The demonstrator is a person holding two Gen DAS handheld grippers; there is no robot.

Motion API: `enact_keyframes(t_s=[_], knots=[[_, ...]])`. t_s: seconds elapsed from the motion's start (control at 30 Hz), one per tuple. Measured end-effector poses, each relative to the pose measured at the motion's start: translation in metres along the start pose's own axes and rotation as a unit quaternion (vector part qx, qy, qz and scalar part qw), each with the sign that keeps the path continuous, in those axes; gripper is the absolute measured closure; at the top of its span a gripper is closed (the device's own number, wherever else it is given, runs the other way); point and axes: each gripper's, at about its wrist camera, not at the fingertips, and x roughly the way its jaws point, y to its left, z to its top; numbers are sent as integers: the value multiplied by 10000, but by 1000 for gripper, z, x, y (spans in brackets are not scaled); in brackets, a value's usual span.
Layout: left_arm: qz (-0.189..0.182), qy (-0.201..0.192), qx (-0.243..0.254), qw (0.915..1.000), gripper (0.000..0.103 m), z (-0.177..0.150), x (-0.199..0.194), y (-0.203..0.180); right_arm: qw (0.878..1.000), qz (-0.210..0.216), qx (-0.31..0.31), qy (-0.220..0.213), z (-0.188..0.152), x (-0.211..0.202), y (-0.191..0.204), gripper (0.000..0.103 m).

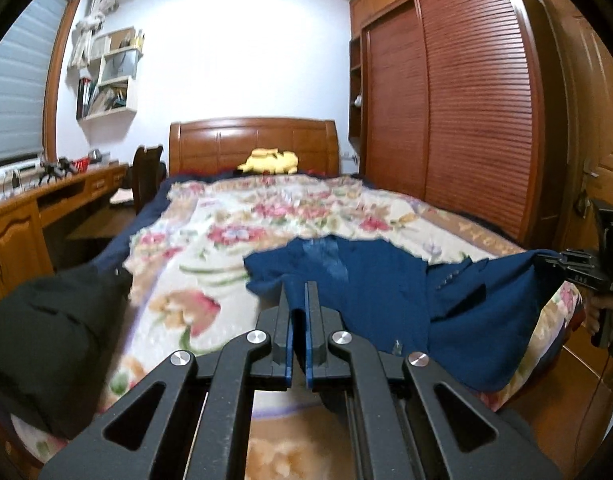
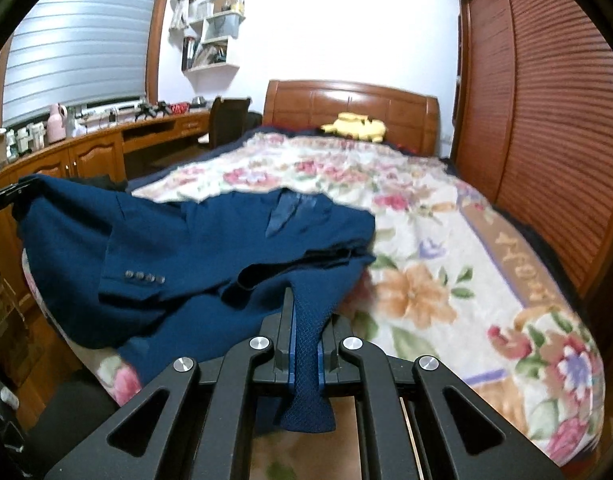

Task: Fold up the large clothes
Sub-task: 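Lift the hem with the right gripper and fold it toward the collar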

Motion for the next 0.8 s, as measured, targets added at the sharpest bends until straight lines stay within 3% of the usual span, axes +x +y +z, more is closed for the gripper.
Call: enact_keyframes(t_s=[0.5, 0.8], knots=[[-3, -769, 370, 9964, 99, 85, -48, -28, 9961, -155, -248, -827, 25, -80, -3, 96], [58, -1081, 351, 9935, 99, 104, -77, -22, 9921, -268, -406, -1157, 23, -111, -2, 96]])
